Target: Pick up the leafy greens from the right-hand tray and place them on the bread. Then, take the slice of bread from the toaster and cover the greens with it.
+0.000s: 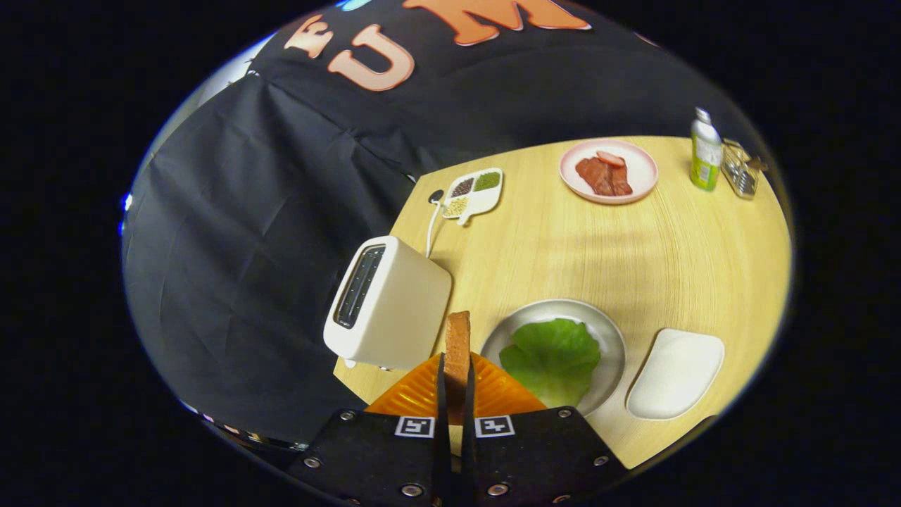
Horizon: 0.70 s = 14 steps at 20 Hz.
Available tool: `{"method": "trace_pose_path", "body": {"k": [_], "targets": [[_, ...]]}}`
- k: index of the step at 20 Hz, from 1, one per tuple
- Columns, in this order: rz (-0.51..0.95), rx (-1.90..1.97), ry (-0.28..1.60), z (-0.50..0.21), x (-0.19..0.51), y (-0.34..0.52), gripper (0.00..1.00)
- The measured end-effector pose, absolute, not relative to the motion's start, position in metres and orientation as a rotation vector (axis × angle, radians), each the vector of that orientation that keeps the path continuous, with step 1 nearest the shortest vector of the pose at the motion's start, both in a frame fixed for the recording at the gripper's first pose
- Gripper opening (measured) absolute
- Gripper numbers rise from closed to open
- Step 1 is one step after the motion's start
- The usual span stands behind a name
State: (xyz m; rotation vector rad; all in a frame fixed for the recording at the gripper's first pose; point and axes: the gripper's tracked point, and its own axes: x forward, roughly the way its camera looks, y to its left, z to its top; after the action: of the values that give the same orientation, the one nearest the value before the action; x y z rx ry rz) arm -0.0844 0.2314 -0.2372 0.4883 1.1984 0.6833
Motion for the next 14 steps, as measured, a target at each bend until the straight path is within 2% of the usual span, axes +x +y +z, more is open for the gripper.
{"method": "trace_pose_path", "body": {"k": [9, 14], "targets": [[0.647, 0.627, 1.221, -0.308, -0.091, 0.204, 0.07], [0.569, 0.621, 1.259, -0.352, -0.087, 0.188, 0.06]]}}
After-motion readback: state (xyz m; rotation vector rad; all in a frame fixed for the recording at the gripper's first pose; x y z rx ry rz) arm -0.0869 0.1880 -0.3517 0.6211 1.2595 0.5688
